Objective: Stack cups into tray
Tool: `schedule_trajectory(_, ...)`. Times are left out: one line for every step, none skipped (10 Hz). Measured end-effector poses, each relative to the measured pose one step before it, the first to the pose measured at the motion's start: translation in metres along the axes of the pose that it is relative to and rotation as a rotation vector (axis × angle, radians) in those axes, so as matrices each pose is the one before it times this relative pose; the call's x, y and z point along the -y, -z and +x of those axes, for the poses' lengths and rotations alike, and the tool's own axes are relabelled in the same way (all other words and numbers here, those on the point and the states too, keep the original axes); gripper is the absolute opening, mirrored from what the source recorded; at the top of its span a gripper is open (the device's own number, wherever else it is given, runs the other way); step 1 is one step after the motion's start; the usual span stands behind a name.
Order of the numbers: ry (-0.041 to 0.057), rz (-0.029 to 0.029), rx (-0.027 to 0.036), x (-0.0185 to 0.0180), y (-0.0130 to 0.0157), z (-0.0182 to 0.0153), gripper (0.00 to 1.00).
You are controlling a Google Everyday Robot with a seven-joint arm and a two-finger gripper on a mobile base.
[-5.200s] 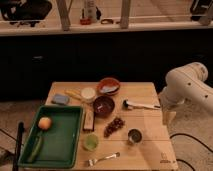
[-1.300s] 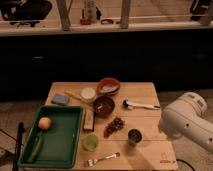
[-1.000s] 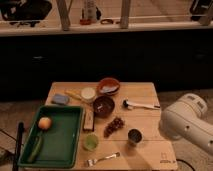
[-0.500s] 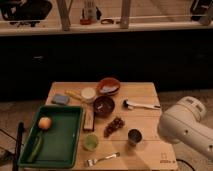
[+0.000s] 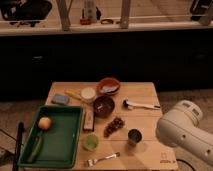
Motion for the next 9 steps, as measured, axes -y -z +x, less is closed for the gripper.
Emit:
schedule_trajectory(0.01658, 0.00300, 0.00396, 0.00157, -0.00252, -0.00242, 0.09)
schedule_trajectory(0.01314, 0.02956, 0.01184, 0.00403, 0.00184, 0.00127, 0.21)
schedule_trajectory(0.00997, 0.03041, 0.02129, 0.00244, 0.00213, 0.00005, 0.31)
schedule_trajectory(0.01087, 0.01628, 0.01218, 0.00370, 0.00069, -0.00070, 0.38)
schedule_trajectory(0.02688, 0.02626, 0.01491, 0.00733, 0.00159, -0.00037, 0.51)
schedule_trajectory(0.01561, 0.01287, 0.00602, 0.00319, 0.00116, 0.00028, 0.59)
schedule_trajectory(0.02014, 0.01516, 0.00854, 0.00402, 0.00134, -0.00121, 0.69)
schedule_trajectory(0.03383, 0.01819, 0.00950, 0.00943, 0.00102, -0.00322, 0.78)
schedule_trajectory(0.03073, 0.01048, 0.00132, 0.00982, -0.00075, -0.00373, 0.80)
